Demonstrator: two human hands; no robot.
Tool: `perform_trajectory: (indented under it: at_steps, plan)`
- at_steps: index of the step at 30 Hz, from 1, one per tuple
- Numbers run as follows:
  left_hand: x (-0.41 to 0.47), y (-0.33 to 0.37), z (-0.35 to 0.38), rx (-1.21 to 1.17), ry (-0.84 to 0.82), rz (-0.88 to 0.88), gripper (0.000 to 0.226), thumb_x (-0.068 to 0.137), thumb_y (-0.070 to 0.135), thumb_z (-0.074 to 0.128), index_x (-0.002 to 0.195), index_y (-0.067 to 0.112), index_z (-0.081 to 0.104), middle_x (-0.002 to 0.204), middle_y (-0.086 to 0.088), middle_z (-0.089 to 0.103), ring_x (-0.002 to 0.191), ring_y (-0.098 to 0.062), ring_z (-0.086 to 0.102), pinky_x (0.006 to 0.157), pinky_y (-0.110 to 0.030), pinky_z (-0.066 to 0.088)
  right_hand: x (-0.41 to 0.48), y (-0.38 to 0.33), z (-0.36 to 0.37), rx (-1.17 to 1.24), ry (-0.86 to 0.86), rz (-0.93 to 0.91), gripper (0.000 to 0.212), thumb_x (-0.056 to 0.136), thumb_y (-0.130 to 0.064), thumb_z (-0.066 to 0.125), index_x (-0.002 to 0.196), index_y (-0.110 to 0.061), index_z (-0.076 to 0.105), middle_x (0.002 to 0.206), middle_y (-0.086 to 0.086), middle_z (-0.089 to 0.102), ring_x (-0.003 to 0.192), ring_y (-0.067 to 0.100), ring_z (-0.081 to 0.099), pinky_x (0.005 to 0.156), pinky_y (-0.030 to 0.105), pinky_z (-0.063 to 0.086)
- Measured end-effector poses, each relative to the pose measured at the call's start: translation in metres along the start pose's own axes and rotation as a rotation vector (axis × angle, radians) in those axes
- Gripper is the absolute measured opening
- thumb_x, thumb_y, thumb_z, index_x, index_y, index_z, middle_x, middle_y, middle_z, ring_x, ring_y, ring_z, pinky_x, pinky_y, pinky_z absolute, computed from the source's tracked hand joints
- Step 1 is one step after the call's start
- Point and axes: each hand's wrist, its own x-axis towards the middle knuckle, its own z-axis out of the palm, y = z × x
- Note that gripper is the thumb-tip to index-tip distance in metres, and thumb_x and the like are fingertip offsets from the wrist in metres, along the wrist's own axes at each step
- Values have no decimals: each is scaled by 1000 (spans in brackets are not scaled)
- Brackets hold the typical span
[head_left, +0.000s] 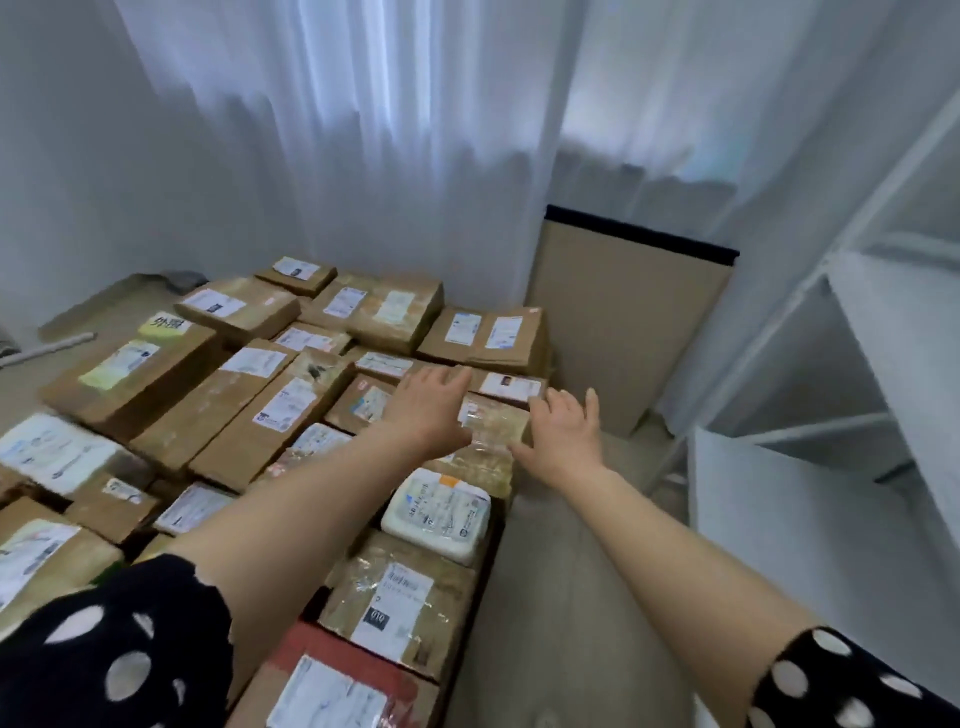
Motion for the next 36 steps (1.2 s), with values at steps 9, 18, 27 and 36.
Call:
perform_trajectory:
  at_steps: [9, 18, 27, 36]
  plan:
    - [-89, 88, -7, 171, 49, 406, 77, 89, 44, 54, 152, 24, 14, 155, -9, 24, 144, -27, 17, 116, -39, 15, -180, 41, -7, 41, 86, 348, 67, 91, -49, 48, 145, -12, 31, 156, 12, 21, 145, 25, 14, 118, 45, -3]
    - [-234, 147, 0, 265, 30, 708, 79, 91, 44, 51, 153, 23, 7, 157, -11, 18, 146, -27, 11, 119, -41, 11, -379, 33, 14, 146, 164, 633, 64, 93, -49, 46, 145, -13, 31, 156, 12, 18, 145, 26, 12, 119, 42, -2]
    - [-400, 158, 24, 298, 20, 1031, 76, 90, 42, 53, 152, 22, 14, 151, -10, 27, 143, -27, 19, 117, -38, 17, -566, -56, 27, 148, 164, 903, 60, 94, -47, 46, 142, -14, 34, 149, 10, 27, 141, 26, 19, 118, 39, 5]
    - [-557, 134, 9, 192, 31, 1426, 76, 91, 41, 53, 152, 23, 13, 153, -11, 25, 143, -28, 20, 113, -39, 23, -715, -189, -1, 76, 220, 1310, 61, 94, -48, 46, 142, -13, 34, 154, 12, 21, 144, 26, 14, 119, 41, -4]
